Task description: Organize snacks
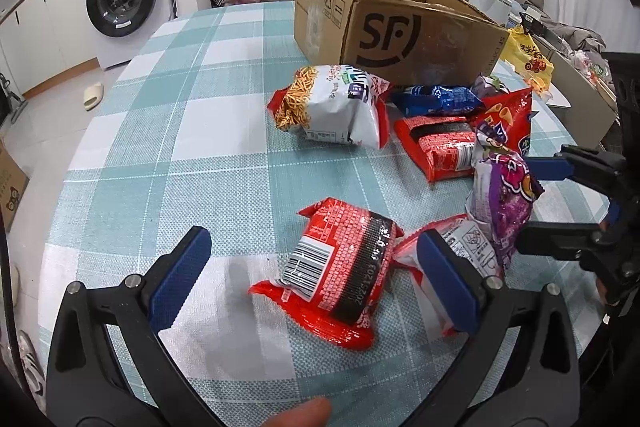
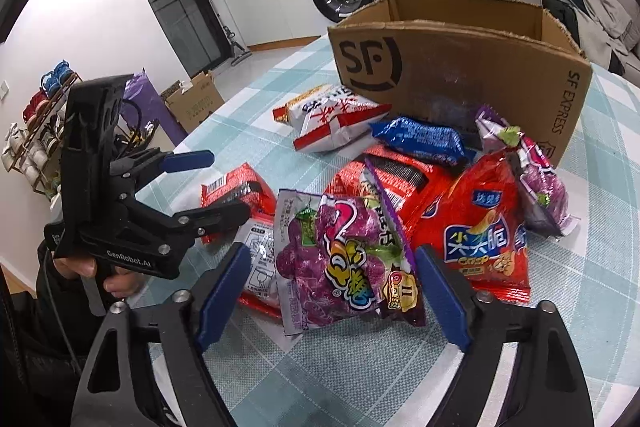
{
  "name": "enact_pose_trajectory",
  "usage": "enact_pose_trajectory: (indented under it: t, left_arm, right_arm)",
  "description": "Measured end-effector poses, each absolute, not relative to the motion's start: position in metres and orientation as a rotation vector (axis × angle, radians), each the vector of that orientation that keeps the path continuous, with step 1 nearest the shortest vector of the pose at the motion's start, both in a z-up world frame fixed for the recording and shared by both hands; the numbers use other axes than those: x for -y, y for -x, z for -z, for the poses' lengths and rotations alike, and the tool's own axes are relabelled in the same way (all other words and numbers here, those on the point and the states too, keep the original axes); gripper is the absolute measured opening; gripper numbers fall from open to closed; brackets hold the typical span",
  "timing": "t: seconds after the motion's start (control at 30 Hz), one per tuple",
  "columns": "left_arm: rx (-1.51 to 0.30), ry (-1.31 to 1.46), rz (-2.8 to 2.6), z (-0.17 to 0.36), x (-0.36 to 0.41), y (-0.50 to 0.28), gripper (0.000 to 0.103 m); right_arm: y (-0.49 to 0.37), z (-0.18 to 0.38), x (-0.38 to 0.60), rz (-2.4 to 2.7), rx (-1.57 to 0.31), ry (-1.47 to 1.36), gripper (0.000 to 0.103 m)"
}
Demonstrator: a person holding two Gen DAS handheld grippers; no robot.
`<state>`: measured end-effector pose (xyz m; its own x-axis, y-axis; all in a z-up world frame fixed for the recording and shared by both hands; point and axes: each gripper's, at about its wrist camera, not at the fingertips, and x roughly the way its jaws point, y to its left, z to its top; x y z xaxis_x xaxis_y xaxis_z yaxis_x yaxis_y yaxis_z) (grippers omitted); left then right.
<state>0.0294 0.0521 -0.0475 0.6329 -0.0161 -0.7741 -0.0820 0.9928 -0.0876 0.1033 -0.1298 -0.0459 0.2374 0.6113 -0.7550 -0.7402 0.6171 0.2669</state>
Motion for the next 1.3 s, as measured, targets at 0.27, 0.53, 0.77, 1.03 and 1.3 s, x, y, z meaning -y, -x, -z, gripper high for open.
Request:
enact_pose_trajectory:
  t: [0.27, 0.53, 0.77, 1.03, 1.3]
  left_arm:
    - [-0.916, 0.142, -0.018, 0.0520, -0.0572, -0.0329, 0.091]
    - [-0.924, 0.161, 0.007, 0.0564, -0.0591, -0.0342, 0.079]
    - [-0.926, 0.161, 0.061, 0.0554, -0.0557, -0.0321, 0.060]
    - [-0.910, 0.148, 0.075, 0.0534, -0.0510, -0.0282, 0.043]
    - [-0.890, 0.166, 0.076, 0.0511, -0.0522, -0.0267, 0.042]
  right_arm:
    - [-0.1034, 0.0499, 0.1277, -0.927, -0.956, 0.161, 0.081]
    - [-0.1052, 0.0504, 0.1277, -0.915, -0.952, 0.156, 0.074]
    - [-0.1071, 0.0500, 0.1313, -0.897, -0.952, 0.153, 0.060]
    - [-0.1110, 0.0481, 0.1354, -0.872, -0.941, 0.130, 0.044]
    - [-0.1101, 0.0453, 0.1368, -0.858, -0.912, 0.124, 0.043]
